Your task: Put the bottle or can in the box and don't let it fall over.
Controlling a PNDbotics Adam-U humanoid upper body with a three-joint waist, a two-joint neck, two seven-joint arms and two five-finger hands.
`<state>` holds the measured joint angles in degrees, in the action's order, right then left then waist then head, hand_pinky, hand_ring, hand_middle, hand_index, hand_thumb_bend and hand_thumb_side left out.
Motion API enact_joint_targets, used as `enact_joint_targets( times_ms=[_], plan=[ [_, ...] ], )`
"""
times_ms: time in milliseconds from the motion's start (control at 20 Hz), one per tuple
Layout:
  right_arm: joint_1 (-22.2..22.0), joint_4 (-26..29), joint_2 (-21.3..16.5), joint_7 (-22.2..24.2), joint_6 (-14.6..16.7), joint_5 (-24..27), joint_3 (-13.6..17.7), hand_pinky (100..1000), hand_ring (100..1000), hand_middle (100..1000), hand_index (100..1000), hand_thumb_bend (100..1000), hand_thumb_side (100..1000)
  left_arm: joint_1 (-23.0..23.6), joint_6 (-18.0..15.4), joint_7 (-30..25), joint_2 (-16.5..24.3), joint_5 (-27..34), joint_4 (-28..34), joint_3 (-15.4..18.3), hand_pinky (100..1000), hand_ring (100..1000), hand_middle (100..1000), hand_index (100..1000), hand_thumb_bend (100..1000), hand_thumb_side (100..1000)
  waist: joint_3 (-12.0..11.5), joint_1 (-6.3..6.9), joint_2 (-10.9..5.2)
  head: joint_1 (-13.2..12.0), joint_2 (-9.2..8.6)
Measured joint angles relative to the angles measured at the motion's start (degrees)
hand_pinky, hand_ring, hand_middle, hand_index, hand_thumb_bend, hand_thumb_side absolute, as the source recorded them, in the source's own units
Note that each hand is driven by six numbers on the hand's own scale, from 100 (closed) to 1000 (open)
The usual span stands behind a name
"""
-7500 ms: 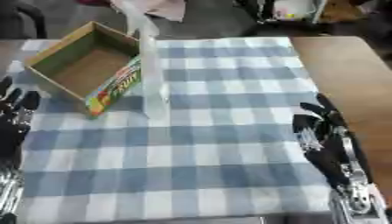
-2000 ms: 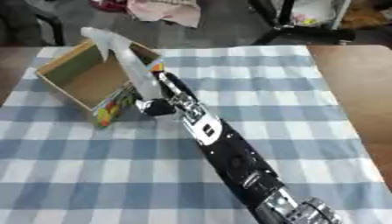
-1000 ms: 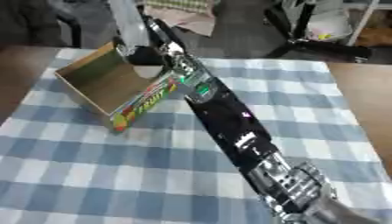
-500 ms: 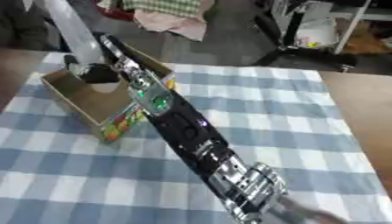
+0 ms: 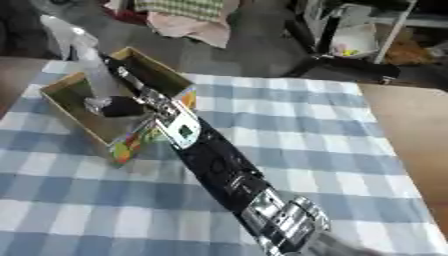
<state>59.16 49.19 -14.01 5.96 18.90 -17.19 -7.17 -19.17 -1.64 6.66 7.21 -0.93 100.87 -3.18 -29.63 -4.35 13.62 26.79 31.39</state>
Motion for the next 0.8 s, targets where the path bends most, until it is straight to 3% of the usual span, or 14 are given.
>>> enact_joint_targets(
  times_ms=[350, 600, 800],
  plan=[
    [-0.22, 2.05, -2.3, -3.6, -0.56, 1.35, 1.83, 1000, 920, 965, 1000, 442, 451, 0.99, -0.06, 0.15, -0.15, -0.08, -0.21, 0.27, 1000, 1000, 1000, 976, 773, 636, 4.05, -0.02, -0.51, -1.23, 0.27],
    [-2.85, 5.79, -6.2, -6.9, -2.75, 5.71, 2.95, 1000, 903, 941, 1000, 411, 460, 2.96, -0.08, 0.93, -0.02, -0.23, -0.3, 1.25, 1000, 1000, 1000, 976, 772, 639, 9.11, 0.37, -2.09, -3.9, 1.37],
    [-8.57, 10.99, -10.25, -9.1, -3.09, 9.5, 3.58, 1000, 901, 921, 1000, 396, 449, 5.06, -0.05, 2.15, 1.03, -0.85, -0.86, 2.53, 1000, 1000, 1000, 976, 773, 639, 15.4, 0.35, -3.45, -8.22, 3.15]
  ],
)
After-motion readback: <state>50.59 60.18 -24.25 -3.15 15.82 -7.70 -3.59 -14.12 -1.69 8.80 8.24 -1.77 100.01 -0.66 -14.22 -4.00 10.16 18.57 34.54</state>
